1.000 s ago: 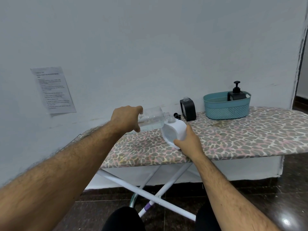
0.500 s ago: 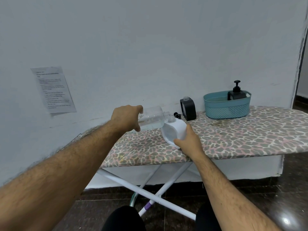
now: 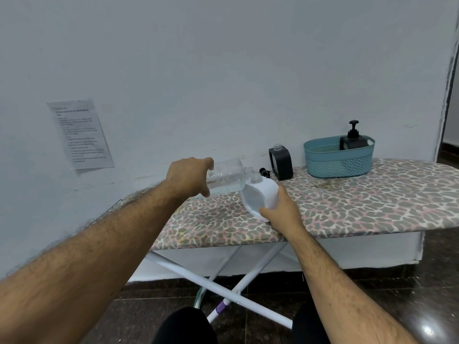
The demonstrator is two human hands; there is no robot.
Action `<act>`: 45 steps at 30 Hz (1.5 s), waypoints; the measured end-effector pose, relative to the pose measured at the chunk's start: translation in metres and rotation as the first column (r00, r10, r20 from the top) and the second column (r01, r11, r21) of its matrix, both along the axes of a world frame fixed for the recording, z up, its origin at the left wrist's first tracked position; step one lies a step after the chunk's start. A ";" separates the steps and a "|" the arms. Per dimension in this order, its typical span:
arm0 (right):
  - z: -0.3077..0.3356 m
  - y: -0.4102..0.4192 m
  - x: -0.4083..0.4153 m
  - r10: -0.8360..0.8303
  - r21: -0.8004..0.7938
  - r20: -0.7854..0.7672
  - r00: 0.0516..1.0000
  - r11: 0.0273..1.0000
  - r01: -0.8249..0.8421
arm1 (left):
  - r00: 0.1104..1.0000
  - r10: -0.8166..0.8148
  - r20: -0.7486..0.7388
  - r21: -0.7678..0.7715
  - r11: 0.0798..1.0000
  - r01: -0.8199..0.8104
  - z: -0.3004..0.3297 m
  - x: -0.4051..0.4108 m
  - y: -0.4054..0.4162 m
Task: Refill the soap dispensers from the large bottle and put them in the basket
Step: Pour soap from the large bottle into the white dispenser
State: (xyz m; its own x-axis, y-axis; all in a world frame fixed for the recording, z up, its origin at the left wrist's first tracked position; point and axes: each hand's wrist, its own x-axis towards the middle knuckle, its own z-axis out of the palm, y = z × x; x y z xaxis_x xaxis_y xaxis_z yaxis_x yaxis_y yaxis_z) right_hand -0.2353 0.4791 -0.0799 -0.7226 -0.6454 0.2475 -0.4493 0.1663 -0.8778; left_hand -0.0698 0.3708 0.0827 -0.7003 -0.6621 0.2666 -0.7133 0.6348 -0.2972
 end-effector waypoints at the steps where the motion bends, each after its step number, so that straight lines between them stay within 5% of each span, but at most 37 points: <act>1: 0.000 0.000 0.000 0.000 0.002 -0.002 1.000 1.000 0.000 | 1.000 -0.002 0.000 -0.001 1.000 0.002 0.000 0.000 0.000; 45: -0.001 -0.002 -0.001 0.000 0.002 -0.006 1.000 1.000 0.000 | 1.000 -0.002 0.009 -0.026 1.000 0.002 0.001 -0.001 -0.002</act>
State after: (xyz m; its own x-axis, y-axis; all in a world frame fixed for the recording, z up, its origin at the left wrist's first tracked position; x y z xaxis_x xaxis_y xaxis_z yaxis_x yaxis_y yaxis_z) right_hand -0.2358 0.4767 -0.0814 -0.7213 -0.6458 0.2501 -0.4542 0.1684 -0.8748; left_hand -0.0705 0.3692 0.0838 -0.7041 -0.6536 0.2775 -0.7092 0.6281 -0.3202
